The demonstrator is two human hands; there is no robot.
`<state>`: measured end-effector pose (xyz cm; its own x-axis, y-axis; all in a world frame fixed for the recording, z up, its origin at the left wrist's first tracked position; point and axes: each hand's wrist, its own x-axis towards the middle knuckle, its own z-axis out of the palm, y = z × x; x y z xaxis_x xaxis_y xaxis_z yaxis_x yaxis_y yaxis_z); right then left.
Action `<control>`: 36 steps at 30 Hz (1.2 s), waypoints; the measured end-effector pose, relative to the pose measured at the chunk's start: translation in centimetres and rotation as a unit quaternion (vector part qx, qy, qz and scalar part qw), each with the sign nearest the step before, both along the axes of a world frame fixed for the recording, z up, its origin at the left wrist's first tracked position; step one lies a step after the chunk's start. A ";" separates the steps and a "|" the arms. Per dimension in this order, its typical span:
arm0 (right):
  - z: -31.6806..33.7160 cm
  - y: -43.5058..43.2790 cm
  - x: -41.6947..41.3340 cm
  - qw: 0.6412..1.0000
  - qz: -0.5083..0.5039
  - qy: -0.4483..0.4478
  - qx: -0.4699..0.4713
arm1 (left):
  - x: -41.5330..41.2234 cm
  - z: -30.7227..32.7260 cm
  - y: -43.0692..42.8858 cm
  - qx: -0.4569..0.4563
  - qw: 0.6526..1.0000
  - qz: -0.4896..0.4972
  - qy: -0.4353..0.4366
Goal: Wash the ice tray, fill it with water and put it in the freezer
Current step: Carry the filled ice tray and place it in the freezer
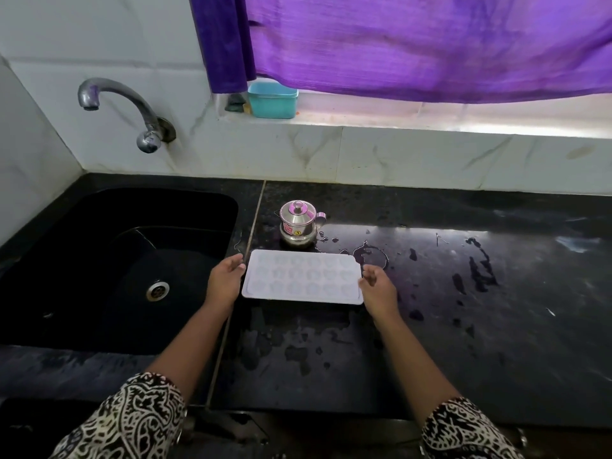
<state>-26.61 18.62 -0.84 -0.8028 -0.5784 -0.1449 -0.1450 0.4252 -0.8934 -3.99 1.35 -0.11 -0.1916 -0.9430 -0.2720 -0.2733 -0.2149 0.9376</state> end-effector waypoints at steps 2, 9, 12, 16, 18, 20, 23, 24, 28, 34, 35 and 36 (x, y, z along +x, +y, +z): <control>-0.3 -0.4 0.1 1.000 0.000 0.015 0.015 | -0.3 -0.5 -0.9 0.024 1.000 -0.002 -0.001; -0.2 -1.0 0.3 0.998 -0.010 0.051 0.029 | -0.9 -0.6 -1.6 0.035 0.997 -0.058 -0.036; -0.2 -1.2 0.6 0.997 -0.024 0.072 0.032 | -0.6 -0.6 -1.5 0.029 0.997 -0.062 -0.032; -0.2 -1.4 1.0 0.995 -0.042 0.085 0.030 | -0.6 -1.2 -1.7 0.036 0.997 -0.060 -0.017; -0.1 -1.5 1.2 0.995 -0.053 0.082 0.025 | -0.5 -1.4 -1.7 0.037 0.998 -0.059 -0.011; 0.0 -1.7 1.2 0.995 -0.060 0.083 0.022 | -0.5 -1.5 -1.7 0.034 0.998 -0.059 -0.006; -0.1 -1.8 1.3 0.995 -0.068 0.078 0.015 | -0.6 -1.6 -1.6 0.033 0.998 -0.055 -0.002; -0.1 -1.8 1.4 0.995 -0.070 0.077 0.013 | -0.7 -1.5 -1.6 0.031 0.998 -0.054 -0.001; 0.0 -2.0 1.5 0.994 -0.083 0.069 0.004 | -0.6 -1.2 -1.3 0.026 0.998 -0.055 0.004; 0.5 -2.1 1.7 0.993 -0.094 0.066 0.002 | -0.2 -0.8 -1.7 0.026 0.998 -0.050 0.026; 0.6 -2.3 1.8 0.993 -0.094 0.065 -0.002 | -0.1 -0.6 -1.7 0.026 0.998 -0.047 0.031; 0.8 -2.5 1.8 0.994 -0.095 0.061 -0.006 | 0.1 -0.5 -1.8 0.026 0.998 -0.043 0.036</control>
<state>-24.79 16.15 -0.09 -0.9086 -0.4163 -0.0332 -0.1716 0.4446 -0.8791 -3.87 -0.45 -0.57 -0.2920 -0.9073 -0.3025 -0.2245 -0.2424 0.9438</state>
